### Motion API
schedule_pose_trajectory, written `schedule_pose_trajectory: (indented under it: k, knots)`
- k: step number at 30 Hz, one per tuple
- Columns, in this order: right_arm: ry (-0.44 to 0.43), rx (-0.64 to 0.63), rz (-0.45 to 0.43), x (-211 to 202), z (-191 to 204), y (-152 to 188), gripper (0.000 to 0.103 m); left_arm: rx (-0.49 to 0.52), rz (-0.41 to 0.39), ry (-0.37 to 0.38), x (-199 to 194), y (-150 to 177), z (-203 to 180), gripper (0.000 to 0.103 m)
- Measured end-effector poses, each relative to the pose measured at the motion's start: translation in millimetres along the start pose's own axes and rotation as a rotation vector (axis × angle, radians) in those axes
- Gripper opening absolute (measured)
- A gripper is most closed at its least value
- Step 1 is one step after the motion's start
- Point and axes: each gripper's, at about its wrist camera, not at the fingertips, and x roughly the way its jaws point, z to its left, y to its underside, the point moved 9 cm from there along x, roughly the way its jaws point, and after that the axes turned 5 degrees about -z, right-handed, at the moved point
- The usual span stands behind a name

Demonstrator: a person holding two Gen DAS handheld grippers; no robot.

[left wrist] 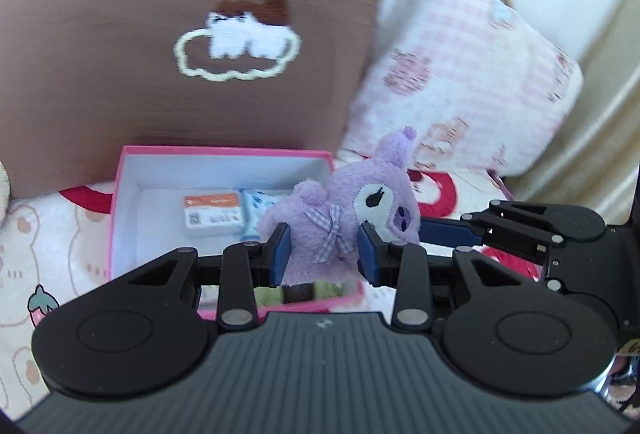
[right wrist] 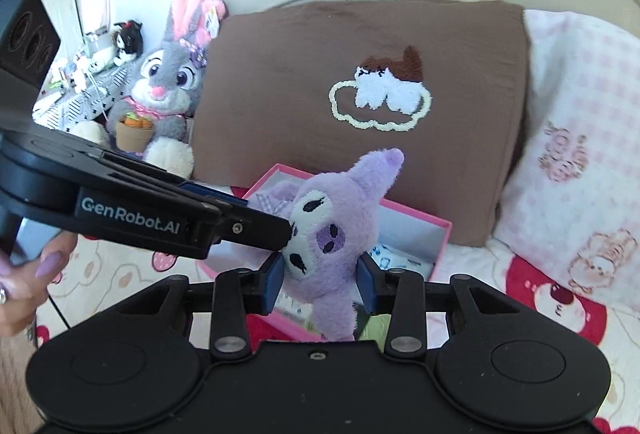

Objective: Organize objects
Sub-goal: 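Lift the plush toy with the left tool and carry it over the pink box, then lower the plush toy into the pink box beside the wipe packs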

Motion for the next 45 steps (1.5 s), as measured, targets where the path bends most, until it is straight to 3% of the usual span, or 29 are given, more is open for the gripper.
schedule_pose_trajectory:
  k: [9,22,29,45]
  knots:
    - [-0.043,0.087,0.103,81.3,22.6,1.8,0.044,-0.102,0.04,-0.024,45.4,6.5,69.8,0.035]
    - [-0.088,0.179,0.224,160.9,20.6,44.6,0.044,-0.134,0.127,-0.059,105.9,33.1,124.2,0.035]
    - [-0.094,0.201,0.273,192.2,17.4,68.6,0.044,-0.133,0.174,-0.074,133.1,52.2,141.0,0.035]
    - [-0.073,0.23,0.311,223.1,16.6,84.6,0.043,-0.054,0.179,-0.138,156.4,61.1,149.8,0.034]
